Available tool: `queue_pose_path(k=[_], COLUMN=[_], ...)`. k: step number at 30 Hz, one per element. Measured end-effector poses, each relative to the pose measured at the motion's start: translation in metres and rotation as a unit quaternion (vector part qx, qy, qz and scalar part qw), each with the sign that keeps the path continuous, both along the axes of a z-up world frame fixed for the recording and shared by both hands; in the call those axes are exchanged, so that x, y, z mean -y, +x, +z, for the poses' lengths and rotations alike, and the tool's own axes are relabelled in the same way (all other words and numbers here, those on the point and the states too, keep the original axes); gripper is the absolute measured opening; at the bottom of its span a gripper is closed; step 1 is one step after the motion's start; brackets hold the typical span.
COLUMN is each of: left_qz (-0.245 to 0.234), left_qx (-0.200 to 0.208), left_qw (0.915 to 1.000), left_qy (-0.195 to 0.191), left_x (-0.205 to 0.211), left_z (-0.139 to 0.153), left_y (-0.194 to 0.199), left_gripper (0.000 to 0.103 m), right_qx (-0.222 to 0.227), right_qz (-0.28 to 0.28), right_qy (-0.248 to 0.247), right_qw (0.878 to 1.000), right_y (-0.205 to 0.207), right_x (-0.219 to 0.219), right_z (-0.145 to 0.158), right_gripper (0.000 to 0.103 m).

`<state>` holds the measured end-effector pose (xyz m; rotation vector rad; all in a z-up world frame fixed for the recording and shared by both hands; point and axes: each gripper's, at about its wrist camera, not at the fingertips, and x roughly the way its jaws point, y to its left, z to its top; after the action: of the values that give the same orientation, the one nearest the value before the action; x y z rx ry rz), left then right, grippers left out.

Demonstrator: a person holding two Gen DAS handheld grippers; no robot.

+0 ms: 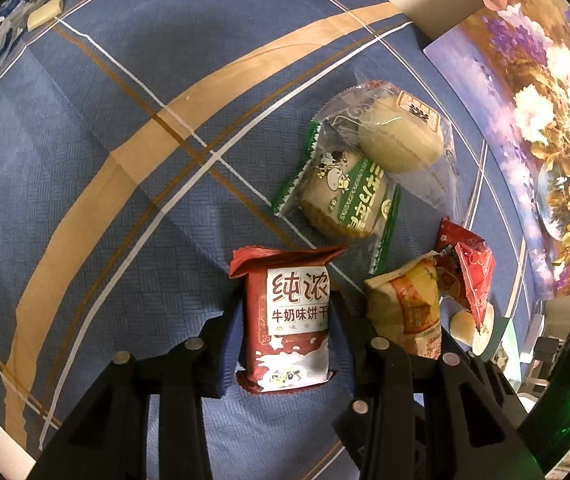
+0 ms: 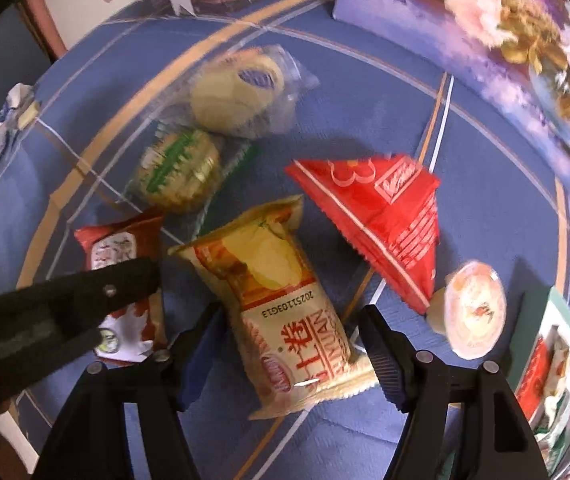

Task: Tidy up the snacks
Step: 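Grasp the yellow-white bread bag with the right tool while the left tool holds the biscuit bag, then carry both bags into the white tray and open both tools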

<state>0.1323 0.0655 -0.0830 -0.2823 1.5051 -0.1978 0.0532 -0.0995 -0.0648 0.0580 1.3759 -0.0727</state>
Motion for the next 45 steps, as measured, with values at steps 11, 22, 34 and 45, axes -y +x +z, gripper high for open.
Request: queue_pose_path(k=[11,22,34,45], left_qz=[-0.031,-0.063,-0.07,-0.083], left_qx=[0.024,0.041,0.035,0.104], left_qw=[0.9981,0.993,0.9952,0.9906], left_qy=[0.048,0.092,0.058,0.034], left_x=[0.031,0.065,0.083,0.107], left_z=[0.007,0.009,0.013,0.074], left_y=[-0.009,-0.021,-0.039,-0.058], left_gripper=[0.043,0.041,0.041,0.041], right_qx=[0.017,0.032,0.02,0.091], right_qz=[-0.051,-0.156,-0.197,-0.226], right_qy=[0.022,0.071,0.096,0.114], right_qw=[0.998,0.985,0.975,0.963], right_y=[-0.014,-0.055,-0.1,-0.133], right_x=[0.02,0.06,0.072,0.101], right_z=[0.001,0.004,0.022,0.077], right_gripper=[0.062,0.048,0.04,0.039])
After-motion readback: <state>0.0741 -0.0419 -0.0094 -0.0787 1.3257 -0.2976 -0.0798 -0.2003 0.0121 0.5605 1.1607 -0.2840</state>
